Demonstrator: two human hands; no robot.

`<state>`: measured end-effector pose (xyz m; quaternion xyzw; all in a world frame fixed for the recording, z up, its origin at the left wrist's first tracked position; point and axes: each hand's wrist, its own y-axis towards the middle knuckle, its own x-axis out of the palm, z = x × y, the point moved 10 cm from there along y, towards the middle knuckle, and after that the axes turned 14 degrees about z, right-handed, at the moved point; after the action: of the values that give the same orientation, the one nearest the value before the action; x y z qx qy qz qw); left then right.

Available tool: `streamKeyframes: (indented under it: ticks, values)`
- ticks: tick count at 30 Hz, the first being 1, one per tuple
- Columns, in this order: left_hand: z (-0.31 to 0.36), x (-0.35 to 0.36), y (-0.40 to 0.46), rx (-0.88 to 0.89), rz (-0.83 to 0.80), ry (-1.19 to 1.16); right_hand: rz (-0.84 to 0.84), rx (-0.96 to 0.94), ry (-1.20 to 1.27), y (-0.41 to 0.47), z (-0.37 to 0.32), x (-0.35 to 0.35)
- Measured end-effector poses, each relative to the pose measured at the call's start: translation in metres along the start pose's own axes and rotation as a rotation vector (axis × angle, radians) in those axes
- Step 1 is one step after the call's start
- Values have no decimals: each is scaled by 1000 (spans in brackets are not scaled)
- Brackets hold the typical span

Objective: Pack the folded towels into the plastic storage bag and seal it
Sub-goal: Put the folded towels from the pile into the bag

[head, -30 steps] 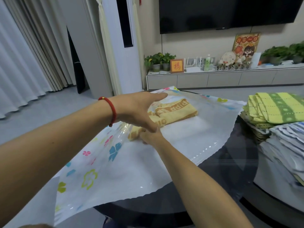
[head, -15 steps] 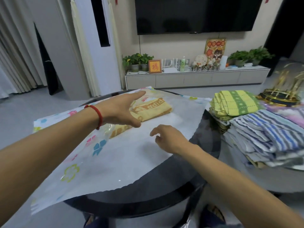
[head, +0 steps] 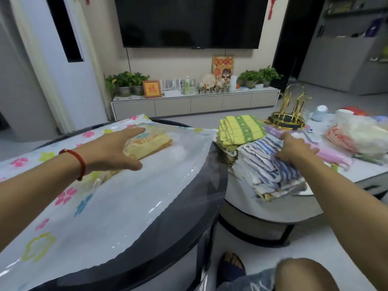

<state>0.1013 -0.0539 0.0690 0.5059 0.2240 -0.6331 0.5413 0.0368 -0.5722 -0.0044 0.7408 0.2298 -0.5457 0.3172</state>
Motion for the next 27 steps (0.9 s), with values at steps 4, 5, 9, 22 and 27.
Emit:
streamKeyframes:
  ticks: [4, 5, 9, 22, 27]
  values:
    - [-3, -6, -10, 11, -11, -56, -177, -138, 10, 6, -19, -8]
    - [-3, -7, -12, 11, -11, -68, -190, -171, 17, 5, -23, -11]
    - [-7, -16, -19, 27, -8, -36, -152, -286, 39, -5, -44, -30]
    - [-10, -44, -29, 169, -77, 230, -940, -310, 835, -181, -200, -50]
    - [0, -59, -22, 256, -56, 331, -1164, -273, 1097, -240, -307, 18]
